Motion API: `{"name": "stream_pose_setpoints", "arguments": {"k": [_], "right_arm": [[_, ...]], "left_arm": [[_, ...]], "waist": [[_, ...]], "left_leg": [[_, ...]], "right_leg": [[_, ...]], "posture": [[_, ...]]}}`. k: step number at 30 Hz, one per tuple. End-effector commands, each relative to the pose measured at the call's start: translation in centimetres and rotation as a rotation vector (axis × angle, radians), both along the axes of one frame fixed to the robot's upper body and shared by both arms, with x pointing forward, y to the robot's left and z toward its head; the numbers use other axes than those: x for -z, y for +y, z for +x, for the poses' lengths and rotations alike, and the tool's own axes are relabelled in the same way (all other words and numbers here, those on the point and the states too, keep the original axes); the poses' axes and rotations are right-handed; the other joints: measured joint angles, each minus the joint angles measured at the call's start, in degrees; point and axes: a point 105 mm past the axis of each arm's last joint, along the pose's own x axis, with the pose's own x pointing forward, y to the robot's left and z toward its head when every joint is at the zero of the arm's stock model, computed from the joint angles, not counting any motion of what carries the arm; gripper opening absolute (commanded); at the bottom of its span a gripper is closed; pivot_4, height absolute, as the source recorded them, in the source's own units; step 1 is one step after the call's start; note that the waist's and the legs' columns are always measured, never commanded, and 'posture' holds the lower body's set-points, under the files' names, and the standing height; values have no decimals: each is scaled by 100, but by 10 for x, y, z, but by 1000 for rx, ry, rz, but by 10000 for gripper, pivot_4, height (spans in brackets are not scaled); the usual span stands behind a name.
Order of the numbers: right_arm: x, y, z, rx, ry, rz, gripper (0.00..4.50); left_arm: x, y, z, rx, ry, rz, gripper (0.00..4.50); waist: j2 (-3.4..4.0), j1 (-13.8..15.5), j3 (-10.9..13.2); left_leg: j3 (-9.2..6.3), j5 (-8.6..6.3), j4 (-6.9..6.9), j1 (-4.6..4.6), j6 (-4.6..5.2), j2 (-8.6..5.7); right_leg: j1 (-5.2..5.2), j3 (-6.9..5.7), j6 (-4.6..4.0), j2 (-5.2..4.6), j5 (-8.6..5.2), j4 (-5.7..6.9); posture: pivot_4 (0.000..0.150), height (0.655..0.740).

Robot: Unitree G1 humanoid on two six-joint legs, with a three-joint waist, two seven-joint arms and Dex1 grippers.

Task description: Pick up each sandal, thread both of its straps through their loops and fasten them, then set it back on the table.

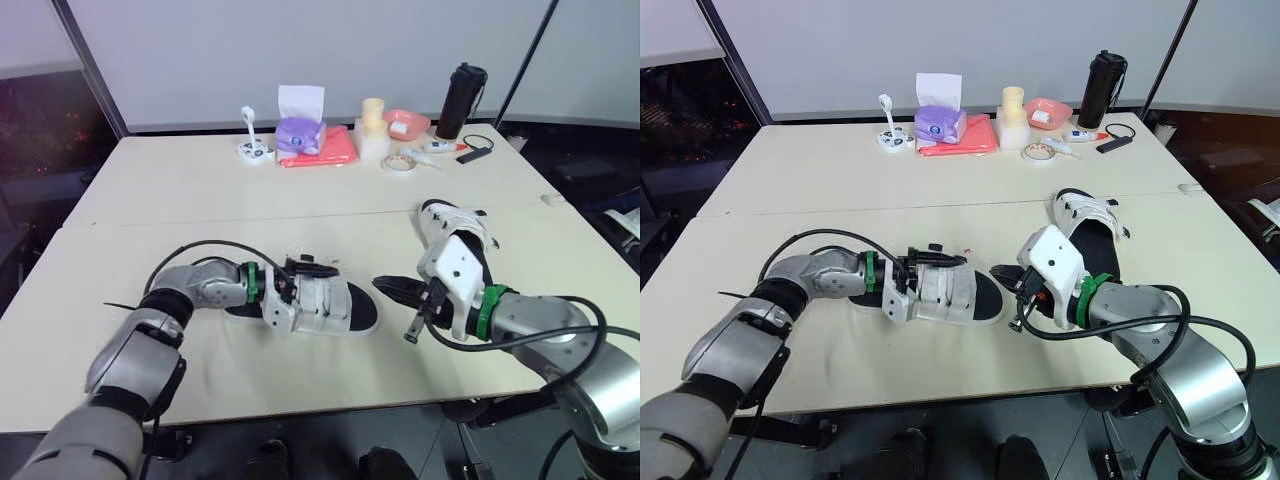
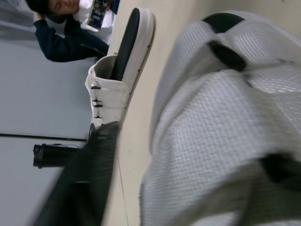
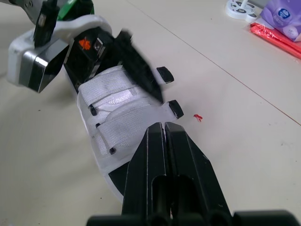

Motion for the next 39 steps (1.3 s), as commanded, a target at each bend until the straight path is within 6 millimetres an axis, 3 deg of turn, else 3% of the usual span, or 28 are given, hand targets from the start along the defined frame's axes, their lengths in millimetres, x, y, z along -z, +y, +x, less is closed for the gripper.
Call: {"name": "stream_pose_setpoints", "arguments": {"k": [1,3,4,10,12,20,26,31,35,39], "right_arm": [[-7,1,-1,-6,-43,-2,0],[-6,1,-1,-5,-42,0,0],[-6,1,-1,-5,-41,1,0],[-3,3,-1,-10,-34,3,0],[-2,4,-1,-15,-32,0,0],[0,7,2,-30,-34,-5,0],[1,9,3,-40,-31,-6,0],[2,10,5,-48,-29,-8,0],[4,10,5,-49,-30,-13,0],[5,12,6,-47,-29,-11,0]], "left_arm": [[-11,-2,4,12,-62,-19,11195],[-12,-2,7,2,-74,-25,1169],[-14,-3,9,-7,-77,-35,186],[-30,-9,43,-244,-22,-176,186],[-37,-8,65,-403,55,-251,186],[-37,-12,105,-761,464,-404,186],[-57,-18,119,-929,325,-494,186],[-72,-11,130,-1115,71,-507,186],[-65,10,136,-1375,23,-488,186],[-58,15,135,-1470,8,-433,186]], "waist": [[0,5,0],[2,7,-1],[4,4,-2],[7,73,-4],[7,134,-4],[7,132,-4],[5,125,-3],[4,112,-2],[0,102,1],[0,61,1]], "left_leg": [[0,0,0,0,0,0],[0,0,2,1,0,-1],[0,0,3,3,0,-1],[-1,1,12,4,1,-2],[-1,2,19,5,2,-3],[-3,2,33,1,3,-4],[-10,2,40,2,3,-7],[-10,2,42,1,3,-6],[-9,1,42,-3,3,-7],[-6,1,32,-4,3,-7]], "right_leg": [[0,0,0,0,0,0],[3,0,1,0,0,0],[6,0,2,0,0,0],[12,-1,5,0,1,5],[16,-1,6,0,2,6],[23,-5,10,-1,2,8],[29,-6,15,-1,1,9],[25,-6,16,0,2,11],[22,-5,18,0,1,11],[13,-4,22,-1,-2,11]], "posture": [[1500,7400],[1500,7400],[1500,7400],[1500,7400],[1500,7400],[1500,7400],[1500,7400],[1500,7400],[1500,7400],[1500,7400]]}}
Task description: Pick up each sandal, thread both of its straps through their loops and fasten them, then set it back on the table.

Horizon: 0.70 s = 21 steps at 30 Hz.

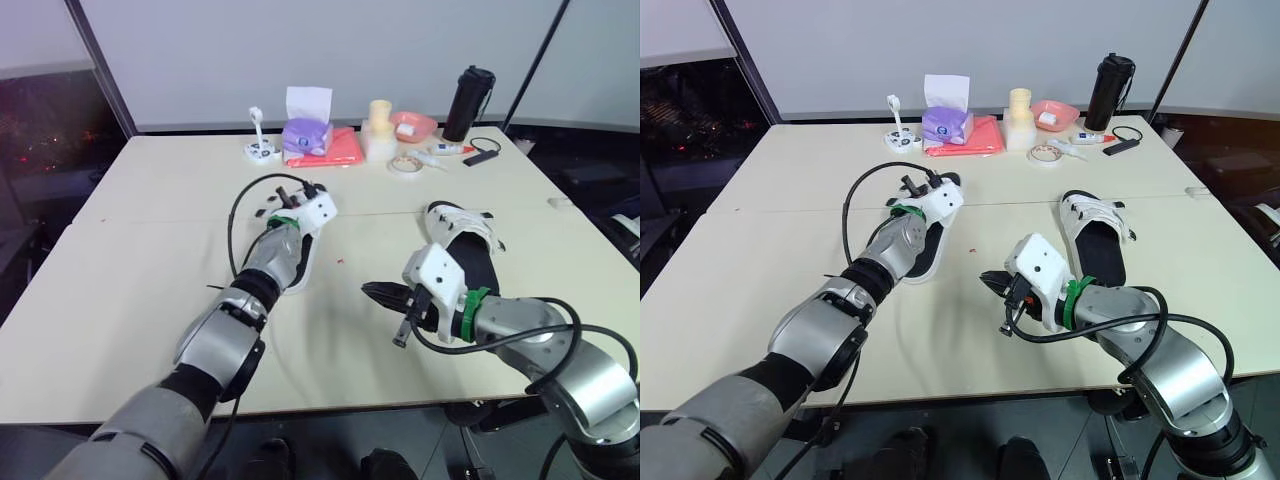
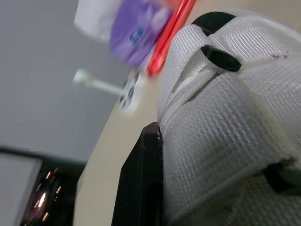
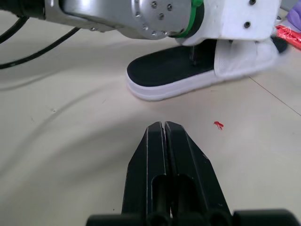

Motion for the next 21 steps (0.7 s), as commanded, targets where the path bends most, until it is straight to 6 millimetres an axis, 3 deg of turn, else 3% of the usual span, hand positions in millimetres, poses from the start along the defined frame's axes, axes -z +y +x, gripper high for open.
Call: {"name": "stream_pose_setpoints", "arguments": {"k": [1,16,21], "right_arm": [[-6,2,0,-3,-43,-2,0],[-2,2,0,4,-39,-15,0],[-1,2,0,2,-37,-20,0]], "left_arm": [[-13,0,1,-56,-41,37,186],[-21,-8,-2,-129,-63,15,186],[-14,-16,-3,-97,-34,52,186]], "waist": [[0,-21,0],[0,-70,0],[-1,-65,0]], "left_leg": [[1,0,-7,0,0,0],[4,0,-19,-2,-1,-2],[5,0,-19,-2,-2,-3]], "right_leg": [[-4,1,0,0,0,0],[-11,3,1,-5,-1,-3],[-10,3,1,-6,-1,-4]], "posture": [[1500,7400],[1500,7400],[1500,7400]]}}
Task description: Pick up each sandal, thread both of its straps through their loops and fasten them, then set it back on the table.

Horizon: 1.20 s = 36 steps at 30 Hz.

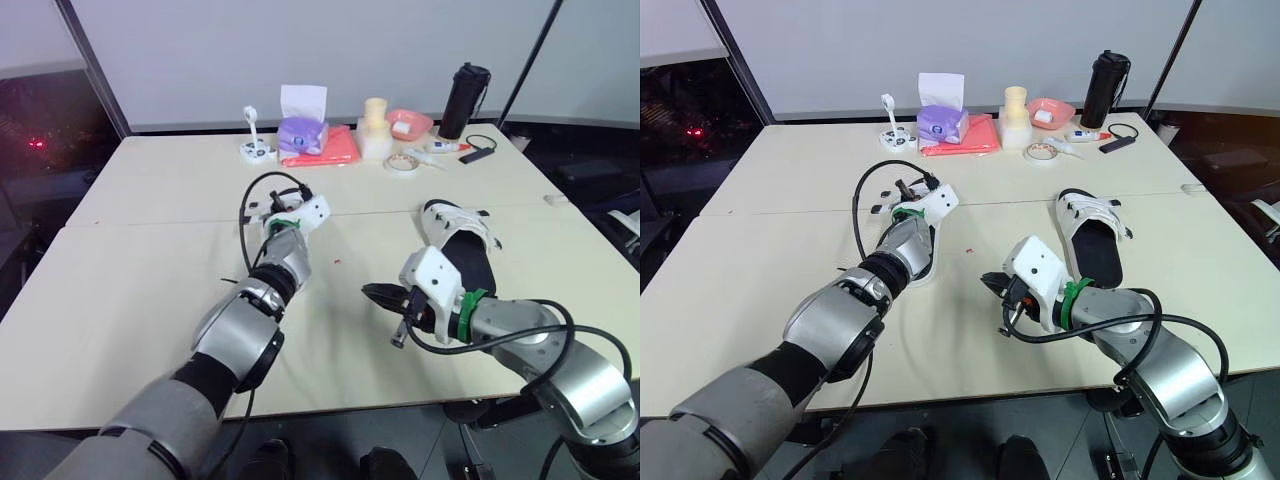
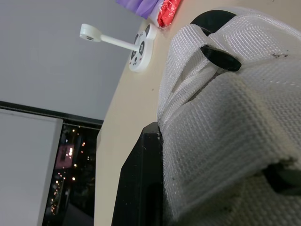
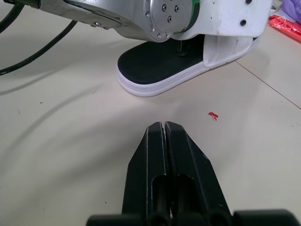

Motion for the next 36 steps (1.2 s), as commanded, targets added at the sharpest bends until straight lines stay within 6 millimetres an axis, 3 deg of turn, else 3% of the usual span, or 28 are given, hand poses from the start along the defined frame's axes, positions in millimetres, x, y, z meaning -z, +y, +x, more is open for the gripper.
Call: {"name": "stream_pose_setpoints", "arguments": {"k": [1,3,9,10,18,22,25,29,36], "right_arm": [[-6,2,-2,-16,-40,-3,0],[-6,3,-2,-16,-40,-4,0],[-5,2,-2,-13,-37,-7,0],[-5,2,-2,-13,-37,-7,0],[-5,3,-2,-26,-34,-7,0],[-4,3,-2,-36,-29,-14,0],[-4,3,-1,-46,-28,-20,0],[-5,2,1,-57,-32,-24,0],[-9,-4,3,-57,-44,-36,0]], "left_arm": [[-15,-18,1,54,-33,22,4456],[-10,-19,0,64,-13,21,11802],[3,-24,-2,95,65,-41,41951],[5,-26,-2,107,82,-55,44379],[28,-31,-9,292,292,-166,44379],[30,-28,-32,469,404,-249,44379],[32,-20,-60,573,546,-312,44379],[14,-10,-85,667,591,-431,44379],[-29,8,-98,810,500,-753,44379]], "waist": [[0,-2,0],[0,-6,0],[3,-17,-2],[4,-16,-3],[9,2,-5],[20,-20,-12],[22,-13,-13],[21,6,-12],[21,-29,-10]], "left_leg": [[0,0,0,0,0,0],[0,0,0,0,0,0],[1,0,0,0,0,1],[1,0,0,2,0,1],[1,1,6,5,-1,-1],[1,1,4,6,-1,1],[2,1,2,7,-1,3],[2,1,6,8,-1,4],[2,1,7,7,0,8]], "right_leg": [[0,0,0,0,0,0],[-1,0,0,0,0,0],[-3,0,0,0,0,1],[0,1,0,0,0,2],[7,1,-1,-1,1,3],[6,4,-3,-1,1,3],[6,7,-4,0,1,3],[13,8,-5,-1,1,1],[6,9,-6,0,1,1]], "posture": [[1500,7400],[1500,7400],[1500,7400],[1500,7400],[1500,7400],[1500,7400],[1500,7400],[1500,7400],[1500,7400]]}}
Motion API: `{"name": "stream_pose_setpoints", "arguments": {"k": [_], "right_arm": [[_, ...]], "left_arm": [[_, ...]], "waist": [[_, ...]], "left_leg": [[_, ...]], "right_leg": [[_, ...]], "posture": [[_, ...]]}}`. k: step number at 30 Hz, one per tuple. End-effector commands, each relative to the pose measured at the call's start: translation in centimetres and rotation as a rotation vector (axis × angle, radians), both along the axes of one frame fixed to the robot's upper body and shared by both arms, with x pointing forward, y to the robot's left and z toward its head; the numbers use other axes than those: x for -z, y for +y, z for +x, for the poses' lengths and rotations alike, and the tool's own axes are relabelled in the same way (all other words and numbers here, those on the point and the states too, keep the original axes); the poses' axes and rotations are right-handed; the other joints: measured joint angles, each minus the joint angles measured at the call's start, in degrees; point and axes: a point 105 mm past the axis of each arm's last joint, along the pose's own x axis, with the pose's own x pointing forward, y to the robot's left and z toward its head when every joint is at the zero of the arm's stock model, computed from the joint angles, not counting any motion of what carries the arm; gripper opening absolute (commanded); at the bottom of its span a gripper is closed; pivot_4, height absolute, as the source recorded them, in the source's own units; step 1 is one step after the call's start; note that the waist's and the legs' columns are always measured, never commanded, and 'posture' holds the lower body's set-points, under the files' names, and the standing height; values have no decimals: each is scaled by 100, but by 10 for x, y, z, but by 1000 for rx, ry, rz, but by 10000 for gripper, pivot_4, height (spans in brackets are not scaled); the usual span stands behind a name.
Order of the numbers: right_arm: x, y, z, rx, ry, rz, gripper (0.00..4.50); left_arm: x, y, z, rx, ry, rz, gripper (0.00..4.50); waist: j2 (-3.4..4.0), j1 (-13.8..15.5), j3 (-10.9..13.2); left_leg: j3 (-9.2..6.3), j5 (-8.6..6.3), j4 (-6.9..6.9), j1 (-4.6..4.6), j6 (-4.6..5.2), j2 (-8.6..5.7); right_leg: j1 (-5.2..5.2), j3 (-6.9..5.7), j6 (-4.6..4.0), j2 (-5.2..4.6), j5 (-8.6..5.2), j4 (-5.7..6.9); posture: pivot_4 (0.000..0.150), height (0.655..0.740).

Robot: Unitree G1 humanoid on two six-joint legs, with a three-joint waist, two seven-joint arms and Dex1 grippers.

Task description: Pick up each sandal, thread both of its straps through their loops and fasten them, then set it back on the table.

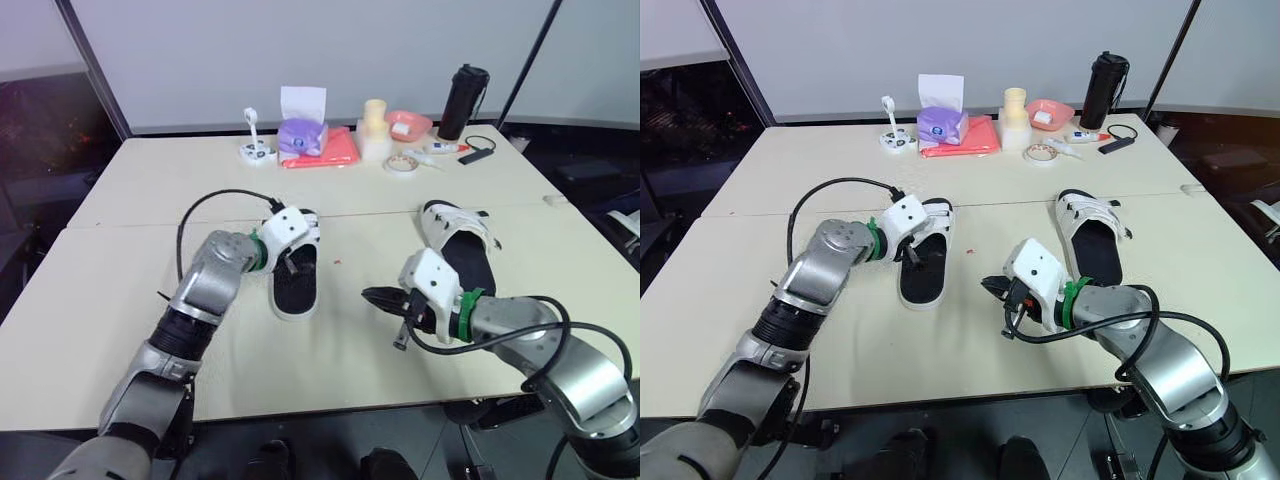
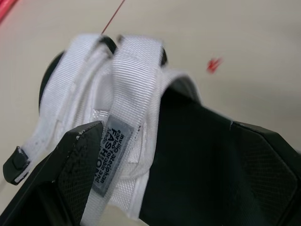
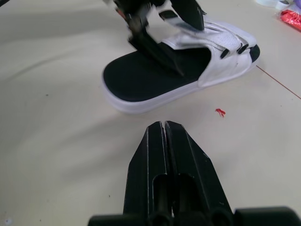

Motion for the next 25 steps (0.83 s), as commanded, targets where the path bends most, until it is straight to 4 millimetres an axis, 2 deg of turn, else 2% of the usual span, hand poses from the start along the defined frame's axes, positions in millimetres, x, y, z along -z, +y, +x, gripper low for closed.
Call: {"name": "stream_pose_setpoints", "arguments": {"k": [1,7,11,14,20,25], "right_arm": [[-15,-5,3,-4,-66,-9,0],[-24,-20,5,13,-88,-32,0],[-33,-31,5,25,-104,-52,0],[-41,-43,4,41,-118,-78,0],[-67,-83,3,115,-143,-141,0],[-75,-98,-4,121,-119,-178,0]], "left_arm": [[-29,7,-12,71,-25,-213,44379],[-43,29,-35,206,88,-388,44379],[-50,47,-47,260,91,-388,44379],[-52,53,-56,308,98,-370,44379],[-62,59,-71,367,102,-354,44379],[-57,63,-82,398,139,-344,44379]], "waist": [[0,-4,1],[4,-15,4],[4,-3,5],[5,5,5],[8,4,8],[12,-5,10]], "left_leg": [[0,0,0,0,0,2],[2,0,-2,0,0,7],[2,0,-1,0,0,8],[3,0,-1,0,0,10],[5,0,-1,-1,0,16],[9,0,-6,1,1,22]], "right_leg": [[-1,0,0,0,0,0],[-5,0,-6,4,3,2],[-3,0,-6,3,3,0],[-3,1,-7,2,3,-1],[-3,2,-9,1,4,-3],[-4,4,-10,1,3,-4]], "posture": [[1500,7400],[1500,7400],[1500,7400],[1500,7400],[1500,7400],[1500,7400]]}}
